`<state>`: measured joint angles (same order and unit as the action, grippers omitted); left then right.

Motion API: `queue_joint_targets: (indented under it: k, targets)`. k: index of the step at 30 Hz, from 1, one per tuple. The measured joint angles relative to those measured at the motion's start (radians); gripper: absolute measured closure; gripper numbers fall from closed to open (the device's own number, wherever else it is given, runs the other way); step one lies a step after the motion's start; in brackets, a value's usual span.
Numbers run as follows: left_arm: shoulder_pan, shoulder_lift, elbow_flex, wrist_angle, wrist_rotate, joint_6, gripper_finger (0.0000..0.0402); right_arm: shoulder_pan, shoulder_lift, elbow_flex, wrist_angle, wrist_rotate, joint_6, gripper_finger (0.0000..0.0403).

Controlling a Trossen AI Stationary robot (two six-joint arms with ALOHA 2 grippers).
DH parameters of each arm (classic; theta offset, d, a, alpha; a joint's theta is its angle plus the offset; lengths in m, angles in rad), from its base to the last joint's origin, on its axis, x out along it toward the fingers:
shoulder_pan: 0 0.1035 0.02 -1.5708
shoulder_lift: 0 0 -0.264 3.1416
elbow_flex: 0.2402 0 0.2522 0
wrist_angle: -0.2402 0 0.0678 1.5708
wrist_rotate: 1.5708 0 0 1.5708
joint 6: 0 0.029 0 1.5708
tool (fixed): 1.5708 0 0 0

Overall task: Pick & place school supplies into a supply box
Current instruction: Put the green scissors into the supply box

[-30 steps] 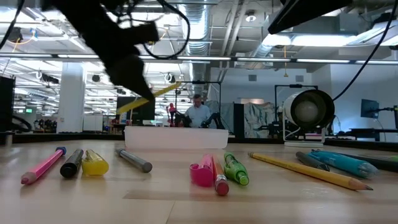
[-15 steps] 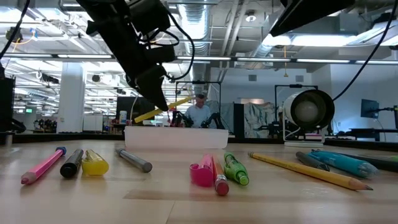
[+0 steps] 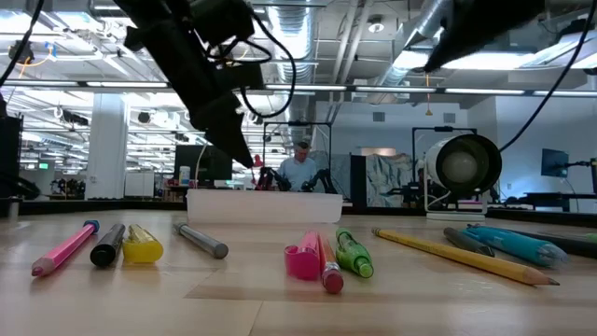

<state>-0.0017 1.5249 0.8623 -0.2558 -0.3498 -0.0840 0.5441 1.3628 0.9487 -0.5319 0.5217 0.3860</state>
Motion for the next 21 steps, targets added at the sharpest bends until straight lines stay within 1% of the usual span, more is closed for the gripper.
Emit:
queue_joint_targets:
  k: [3, 6, 11, 13, 16, 21]
  targets:
    - [-0.082, 0.0, 0.0, 0.0, -0.016, 0.028, 0.0246, 0.032, 0.0, -0.053, -0.009, 0.022, 0.142, 0.0269]
    - [-0.181, 0.0, 0.0, 0.003, -0.094, 0.033, 0.0251, 0.062, 0.0, -0.103, -0.009, 0.027, 0.301, 0.0269]
    - [-0.359, 0.0, 0.0, 0.004, -0.218, -0.01, 0.0257, 0.12, 0.0, -0.167, -0.018, 0.026, 0.566, 0.0269]
    - [-0.423, 0.0, 0.0, 0.007, -0.279, -0.035, 0.0257, 0.142, 0.0, -0.191, -0.025, 0.012, 0.662, 0.0269]
    - [-0.508, 0.0, 0.0, 0.027, -0.41, -0.066, 0.0258, 0.184, 0.0, -0.213, -0.05, 0.003, 0.802, 0.0269]
    - [-0.608, -0.001, -0.003, 0.041, -0.566, -0.127, 0.0258, 0.282, 0.0, -0.253, -0.036, 0.0, 0.98, 0.0269]
